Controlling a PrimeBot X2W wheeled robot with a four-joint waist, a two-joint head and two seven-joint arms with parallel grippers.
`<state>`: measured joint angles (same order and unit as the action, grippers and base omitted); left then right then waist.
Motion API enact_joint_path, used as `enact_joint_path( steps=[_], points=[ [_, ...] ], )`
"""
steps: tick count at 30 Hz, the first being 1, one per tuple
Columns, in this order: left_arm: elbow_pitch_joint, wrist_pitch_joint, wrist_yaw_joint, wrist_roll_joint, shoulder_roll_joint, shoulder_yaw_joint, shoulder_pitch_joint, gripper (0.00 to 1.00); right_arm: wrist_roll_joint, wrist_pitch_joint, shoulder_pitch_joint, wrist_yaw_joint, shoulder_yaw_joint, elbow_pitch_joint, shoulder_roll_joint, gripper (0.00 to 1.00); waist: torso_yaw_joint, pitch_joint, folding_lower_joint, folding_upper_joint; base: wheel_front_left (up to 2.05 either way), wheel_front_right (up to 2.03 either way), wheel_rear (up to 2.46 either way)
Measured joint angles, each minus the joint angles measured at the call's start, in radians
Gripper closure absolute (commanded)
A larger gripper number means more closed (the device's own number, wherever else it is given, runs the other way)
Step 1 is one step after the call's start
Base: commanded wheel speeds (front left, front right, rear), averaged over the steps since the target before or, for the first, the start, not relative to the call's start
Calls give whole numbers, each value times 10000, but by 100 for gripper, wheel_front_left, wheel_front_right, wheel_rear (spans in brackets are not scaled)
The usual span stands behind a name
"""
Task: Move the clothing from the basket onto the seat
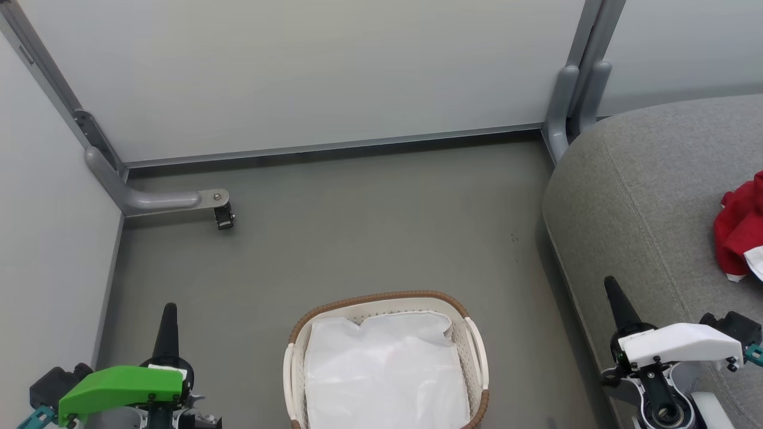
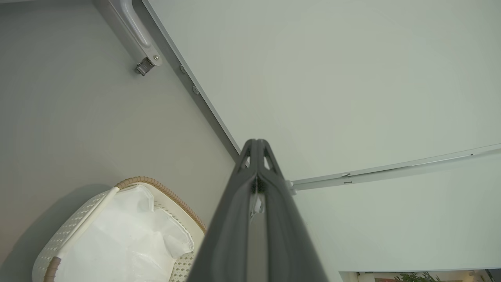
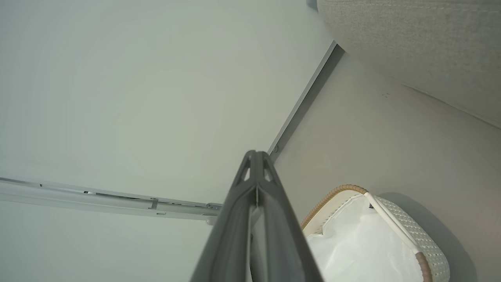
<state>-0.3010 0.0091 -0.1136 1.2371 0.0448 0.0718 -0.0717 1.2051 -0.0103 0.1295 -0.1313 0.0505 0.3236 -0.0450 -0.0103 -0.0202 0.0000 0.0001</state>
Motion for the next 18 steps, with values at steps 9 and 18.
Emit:
enact_joint_path(
  steps=[9,18],
  points=[
    [86,221,-17,744,2,98,-15,100,830,-205,-18,0,119,-161,-4,100,17,30,0,0,0,0,0],
    [198,426,-52,1455,6,184,-82,100,1609,-422,-79,2,255,-305,-8,100,36,60,0,0,0,0,0]
  ],
)
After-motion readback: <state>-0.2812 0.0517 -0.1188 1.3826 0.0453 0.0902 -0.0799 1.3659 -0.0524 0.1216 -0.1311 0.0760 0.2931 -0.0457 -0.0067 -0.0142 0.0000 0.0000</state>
